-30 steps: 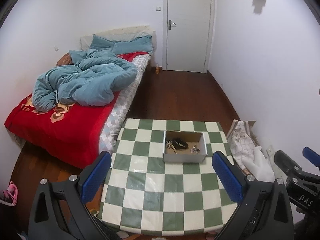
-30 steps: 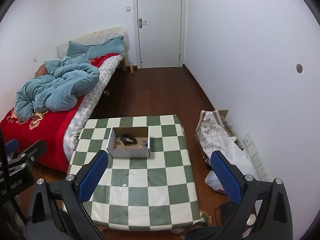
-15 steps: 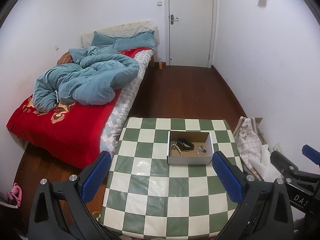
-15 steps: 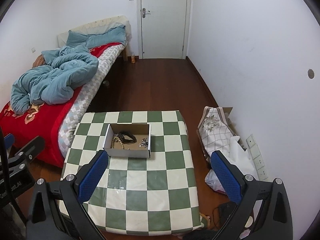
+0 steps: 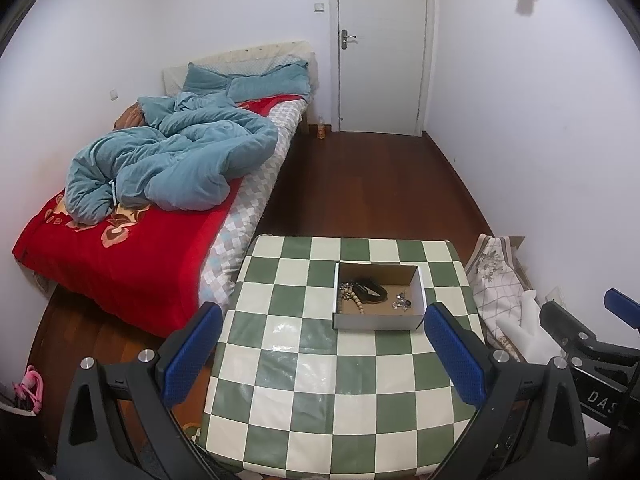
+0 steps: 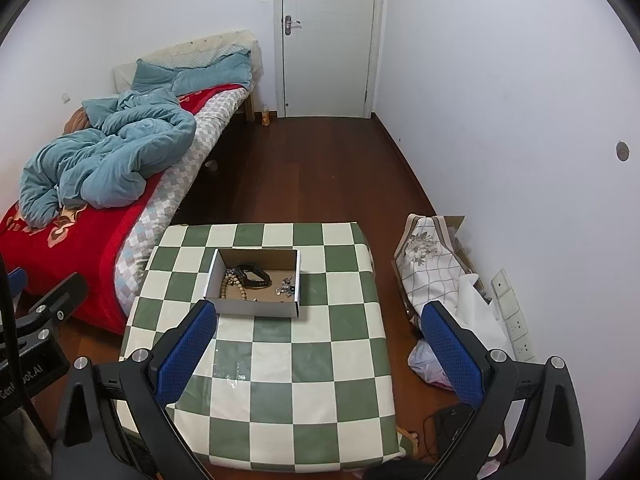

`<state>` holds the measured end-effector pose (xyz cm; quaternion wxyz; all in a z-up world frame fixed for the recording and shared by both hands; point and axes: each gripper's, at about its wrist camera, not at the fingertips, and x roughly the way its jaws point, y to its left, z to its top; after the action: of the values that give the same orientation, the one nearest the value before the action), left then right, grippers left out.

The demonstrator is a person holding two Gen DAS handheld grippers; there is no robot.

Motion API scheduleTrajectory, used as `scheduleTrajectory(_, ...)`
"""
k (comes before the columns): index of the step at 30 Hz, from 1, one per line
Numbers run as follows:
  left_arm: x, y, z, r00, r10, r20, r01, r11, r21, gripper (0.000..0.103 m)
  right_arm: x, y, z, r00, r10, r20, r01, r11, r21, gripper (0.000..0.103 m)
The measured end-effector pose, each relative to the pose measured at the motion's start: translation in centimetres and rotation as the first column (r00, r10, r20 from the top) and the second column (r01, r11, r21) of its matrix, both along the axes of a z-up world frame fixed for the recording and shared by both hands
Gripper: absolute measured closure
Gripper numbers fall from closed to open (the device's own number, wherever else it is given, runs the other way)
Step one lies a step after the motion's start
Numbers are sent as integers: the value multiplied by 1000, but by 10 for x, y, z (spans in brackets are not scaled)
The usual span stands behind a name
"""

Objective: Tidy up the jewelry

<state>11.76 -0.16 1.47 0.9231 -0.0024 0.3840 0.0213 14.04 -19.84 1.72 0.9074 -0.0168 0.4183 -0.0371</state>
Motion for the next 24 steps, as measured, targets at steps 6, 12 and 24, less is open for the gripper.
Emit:
scheduleTrajectory(6, -3, -1, 1, 1000, 1, 5, -1, 1000, 1, 0, -5, 2, 3, 1000, 5, 6, -5, 1000, 0, 0)
scheduleTrajectory(12, -4, -1, 3, 1000, 3, 10, -3, 1000, 3, 0, -9, 4, 4, 1000, 6, 8, -6, 1000, 2, 0)
scheduleTrajectory(24, -7, -2, 6, 1000, 7, 15, -7, 1000, 9, 0, -11, 5, 5, 1000, 9, 8, -9, 1000, 7, 0)
